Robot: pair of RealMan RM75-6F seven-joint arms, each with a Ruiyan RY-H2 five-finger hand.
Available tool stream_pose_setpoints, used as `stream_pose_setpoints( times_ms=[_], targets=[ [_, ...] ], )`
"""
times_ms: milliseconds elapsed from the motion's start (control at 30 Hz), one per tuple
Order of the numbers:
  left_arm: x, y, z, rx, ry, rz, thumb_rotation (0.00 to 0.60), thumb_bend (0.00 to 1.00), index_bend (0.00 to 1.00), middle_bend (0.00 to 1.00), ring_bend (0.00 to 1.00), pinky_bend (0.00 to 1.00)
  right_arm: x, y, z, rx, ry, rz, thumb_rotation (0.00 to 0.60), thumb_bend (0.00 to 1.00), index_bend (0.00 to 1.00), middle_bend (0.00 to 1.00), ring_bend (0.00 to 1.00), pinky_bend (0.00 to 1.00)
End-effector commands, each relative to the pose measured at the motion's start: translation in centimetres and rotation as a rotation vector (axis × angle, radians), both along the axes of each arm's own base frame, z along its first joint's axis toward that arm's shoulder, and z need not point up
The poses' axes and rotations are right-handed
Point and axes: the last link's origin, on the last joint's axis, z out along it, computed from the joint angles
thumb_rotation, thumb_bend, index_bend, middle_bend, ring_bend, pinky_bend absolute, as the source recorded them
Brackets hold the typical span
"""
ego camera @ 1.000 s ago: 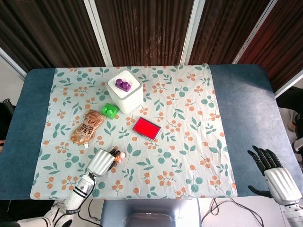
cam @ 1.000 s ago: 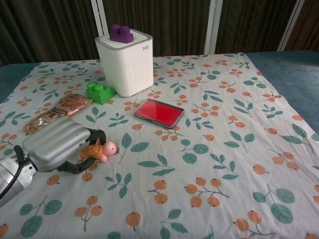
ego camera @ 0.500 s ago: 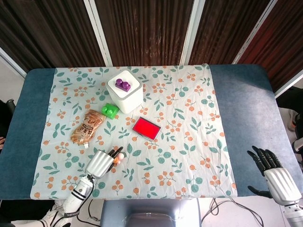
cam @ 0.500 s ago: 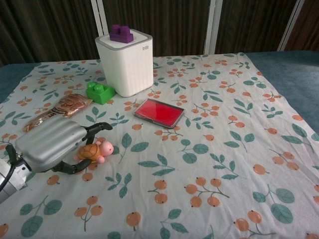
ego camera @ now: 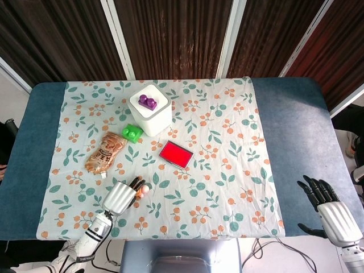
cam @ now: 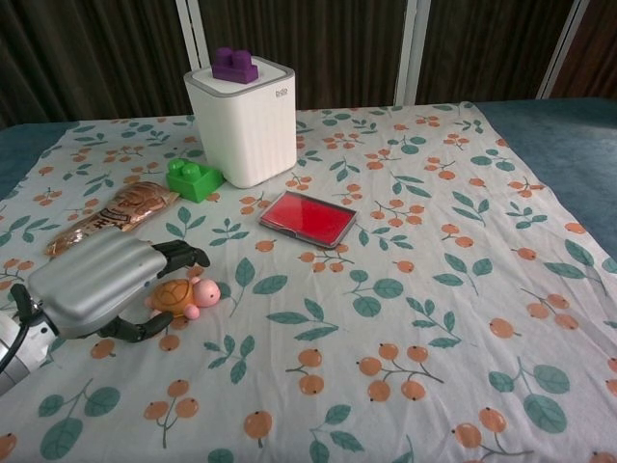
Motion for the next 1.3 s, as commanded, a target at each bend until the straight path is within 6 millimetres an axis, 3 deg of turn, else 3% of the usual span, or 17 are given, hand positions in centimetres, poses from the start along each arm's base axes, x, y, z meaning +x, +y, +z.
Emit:
stream_pose_setpoints(
  times_ms=[33,100,300,467,533,667,733,767,867,933,967,1033,1300],
  targets=[
    [0.0,0.0,0.0,-0.003,0.001,0.003,0.6,0.33,0.24,0.26,1.0,1.0,0.0,0.0,0.0,0.001,0.0,0.0,0.6,0.18,0.0,0.0,0.0,0.0],
    [-0.1,0.1,0.0,0.0,0.005,0.005,0.6,0.33,0.27,0.31,1.0,1.0,0.0,0.0,0.0,0.0,-0.001,0.001,0.6,0.18,0.0,0.0,0.0,0.0],
    [0.0,0.5,-0.2,0.018,-0.001,-0.019,0.6,0.33,0.52,0.58,1.0,1.0,0.0,0.0,0.0,-0.003,-0.001,0.0,0.6,0.18,0.0,0.0,0.0,0.0],
    [0.3,0.7,-0.3,0.045,-0.027,-0.064,0.6,0.45,0.76,0.82,1.0,1.0,0.0,0.0,0.1,-0.003,-0.002,0.0,0.6,0.18,0.0,0.0,0.0,0.0],
    [0.1,0.7,-0.5,0.044,-0.01,-0.081,0.6,0.48,0.82,0.87,1.0,1.0,0.0,0.0,0.1,-0.004,-0.002,0.001,0.6,0.18,0.0,0.0,0.0,0.0],
    [0.1,0.6,-0.6,0.038,-0.021,-0.082,0.6,0.48,0.84,0.88,1.0,1.0,0.0,0.0,0.0,0.0,-0.001,0.001,0.6,0.18,0.0,0.0,0.0,0.0],
    [0.1,0.6,-0.6,0.033,-0.041,-0.08,0.6,0.46,0.79,0.83,1.0,1.0,0.0,0.0,0.0,-0.002,-0.001,0.001,0.6,0.18,0.0,0.0,0.0,0.0],
    [0.0,0.6,-0.6,0.024,-0.039,-0.077,0.6,0.44,0.71,0.77,1.0,1.0,0.0,0.0,0.0,-0.003,-0.002,0.0,0.6,0.18,0.0,0.0,0.0,0.0],
    [-0.2,0.5,-0.6,-0.004,-0.036,-0.055,0.6,0.39,0.36,0.49,1.0,1.0,0.0,0.0,0.0,-0.002,-0.002,0.001,0.6,0.18,0.0,0.0,0.0,0.0],
    [-0.2,0.4,-0.5,-0.007,-0.039,-0.047,0.6,0.38,0.11,0.26,1.0,1.0,0.0,0.0,0.0,-0.002,-0.003,0.002,0.6,0.18,0.0,0.0,0.0,0.0],
    [-0.1,0.4,-0.4,-0.009,-0.037,-0.044,0.6,0.37,0.06,0.2,1.0,1.0,0.1,0.0,0.1,-0.002,-0.003,0.002,0.6,0.18,0.0,0.0,0.0,0.0],
    [0.0,0.3,-0.3,-0.016,-0.039,-0.035,0.6,0.36,0.0,0.1,1.0,1.0,0.1,0.0,0.1,-0.004,-0.005,0.003,0.6,0.18,0.0,0.0,0.0,0.0],
    [0.4,-0.5,0.9,-0.016,-0.055,-0.03,0.6,0.33,0.0,0.0,1.0,1.0,0.2,0.3,0.3,-0.003,-0.011,0.01,0.6,0.18,0.0,0.0,0.0,0.0]
  ],
)
